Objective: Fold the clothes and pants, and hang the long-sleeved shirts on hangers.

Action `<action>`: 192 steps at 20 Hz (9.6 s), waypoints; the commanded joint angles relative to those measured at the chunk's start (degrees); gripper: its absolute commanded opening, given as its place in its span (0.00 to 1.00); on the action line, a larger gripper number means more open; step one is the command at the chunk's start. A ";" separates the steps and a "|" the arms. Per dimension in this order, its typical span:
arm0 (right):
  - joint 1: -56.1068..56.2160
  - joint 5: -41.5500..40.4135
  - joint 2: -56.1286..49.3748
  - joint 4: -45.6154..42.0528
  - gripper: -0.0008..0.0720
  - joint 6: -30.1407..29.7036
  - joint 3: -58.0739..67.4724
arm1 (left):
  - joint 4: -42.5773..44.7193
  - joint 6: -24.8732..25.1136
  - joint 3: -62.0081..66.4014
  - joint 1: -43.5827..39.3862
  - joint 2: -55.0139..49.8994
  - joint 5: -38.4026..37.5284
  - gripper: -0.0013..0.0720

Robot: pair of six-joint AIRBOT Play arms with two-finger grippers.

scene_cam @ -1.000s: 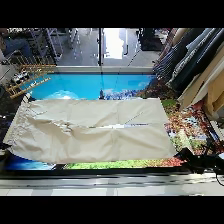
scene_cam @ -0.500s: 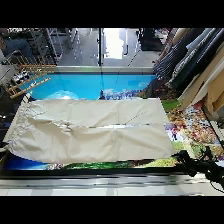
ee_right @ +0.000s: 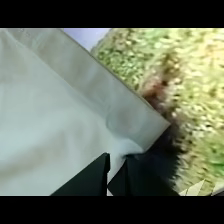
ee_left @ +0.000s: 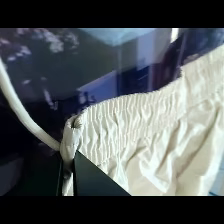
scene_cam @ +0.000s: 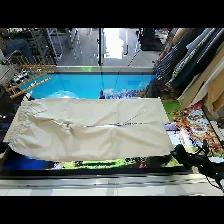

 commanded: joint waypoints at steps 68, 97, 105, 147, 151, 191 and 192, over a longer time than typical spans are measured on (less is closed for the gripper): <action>30.18 0.07 -59.41 -6.80 0.63 21.40 76.54 | 24.26 -28.68 26.86 -17.38 -14.88 -2.14 0.60; 13.88 20.85 0.96 -30.36 0.77 7.04 20.85 | 66.79 -5.07 26.18 -14.10 0.74 -41.83 0.97; -0.20 26.21 -23.93 -6.58 0.65 -15.34 24.70 | 45.20 -2.14 26.14 -15.76 3.78 -41.88 0.43; 82.18 2.84 -28.74 -34.36 0.03 37.99 57.02 | 27.65 8.48 7.82 -69.48 8.52 -14.62 0.03; 89.85 -6.58 -35.60 -24.63 0.04 30.99 57.27 | 27.63 8.09 7.82 -60.87 18.64 -18.43 0.04; 27.28 24.11 -8.33 -46.47 0.03 14.32 48.52 | 20.48 14.84 -4.70 -64.81 14.82 -11.80 0.04; 29.14 25.70 -8.04 -46.38 0.03 14.47 50.66 | 19.74 14.84 -4.70 -66.64 13.49 -9.33 0.04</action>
